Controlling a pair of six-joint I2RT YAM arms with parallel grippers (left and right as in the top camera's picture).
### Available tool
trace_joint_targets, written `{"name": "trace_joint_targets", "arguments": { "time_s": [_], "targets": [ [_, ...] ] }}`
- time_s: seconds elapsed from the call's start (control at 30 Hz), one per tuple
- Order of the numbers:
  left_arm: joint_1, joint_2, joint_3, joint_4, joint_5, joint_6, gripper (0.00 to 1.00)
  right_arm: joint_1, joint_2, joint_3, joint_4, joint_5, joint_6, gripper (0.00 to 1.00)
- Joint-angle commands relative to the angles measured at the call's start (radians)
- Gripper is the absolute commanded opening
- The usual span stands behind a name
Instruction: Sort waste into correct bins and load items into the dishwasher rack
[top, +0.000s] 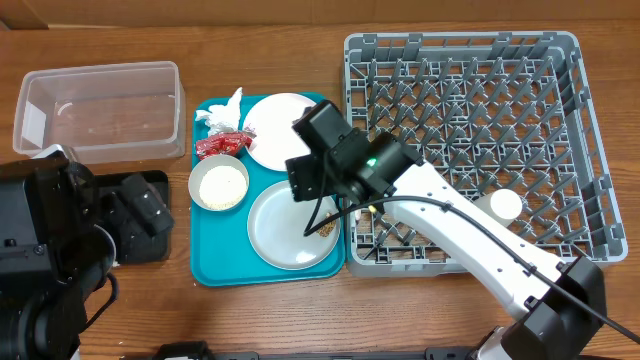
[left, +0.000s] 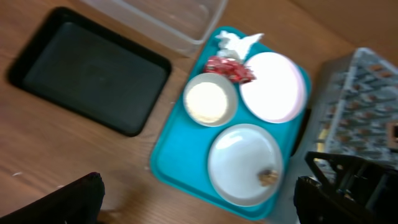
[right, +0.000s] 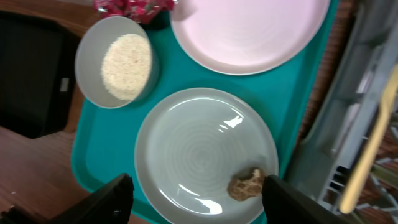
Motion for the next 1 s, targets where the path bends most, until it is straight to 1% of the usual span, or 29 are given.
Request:
{"name": "trace_joint_targets", "arguments": {
  "time_s": [0.0, 0.07, 0.1, 0.17, 0.2, 0.3, 0.37, 0.5, 0.57, 0.6, 0.63, 0.7, 0.77, 0.87, 0.97],
  "targets": [
    [0.006, 0.002, 0.002, 0.028, 0.151, -0.052, 1.00, -0.083, -0.104, 0.022, -0.023, 0.043, 0.005, 0.72],
    [-0.009, 0.020, 0.002, 0.028, 0.214, 0.020, 1.00, -0.120, -0.155, 0.022, -0.040, 0.051, 0.017, 0.74],
    [-0.020, 0.031, 0.002, 0.016, 0.238, 0.043, 1.00, -0.143, -0.186, 0.022, -0.051, 0.060, 0.035, 0.77],
    [-0.055, 0.063, 0.002, -0.022, 0.236, 0.053, 1.00, -0.188, -0.240, 0.022, -0.069, 0.060, 0.055, 0.81],
    [-0.098, 0.099, 0.000, -0.056, 0.198, 0.060, 1.00, -0.237, -0.295, 0.022, -0.085, 0.060, 0.067, 0.87],
    [-0.195, 0.140, -0.051, -0.045, 0.161, 0.070, 1.00, -0.309, -0.380, 0.022, -0.105, 0.060, 0.073, 1.00],
    [-0.263, 0.159, -0.117, -0.024, 0.130, 0.051, 0.99, -0.342, -0.426, 0.022, -0.115, 0.059, 0.073, 1.00],
    [-0.377, 0.194, -0.303, 0.030, 0.049, -0.053, 0.99, -0.380, -0.509, 0.022, -0.127, 0.060, 0.073, 1.00],
    [-0.402, 0.214, -0.409, 0.078, 0.040, -0.105, 0.99, -0.382, -0.534, 0.022, -0.130, 0.059, 0.073, 1.00],
    [-0.404, 0.222, -0.448, 0.100, 0.041, -0.123, 0.95, -0.382, -0.542, 0.022, -0.131, 0.059, 0.073, 1.00],
    [-0.403, 0.233, -0.498, 0.129, 0.040, -0.149, 0.93, -0.382, -0.547, 0.022, -0.135, 0.059, 0.073, 1.00],
    [-0.401, 0.258, -0.599, 0.206, 0.043, -0.191, 0.93, -0.382, -0.549, 0.022, -0.149, 0.060, 0.073, 1.00],
    [-0.401, 0.283, -0.678, 0.279, 0.053, -0.196, 0.85, -0.382, -0.545, 0.022, -0.157, 0.060, 0.073, 1.00],
    [-0.401, 0.335, -0.779, 0.391, 0.112, -0.195, 0.81, -0.382, -0.538, 0.022, -0.162, 0.060, 0.073, 1.00],
    [-0.401, 0.392, -0.838, 0.489, 0.117, -0.202, 0.70, -0.382, -0.532, 0.022, -0.163, 0.059, 0.073, 1.00]
  ]
}}
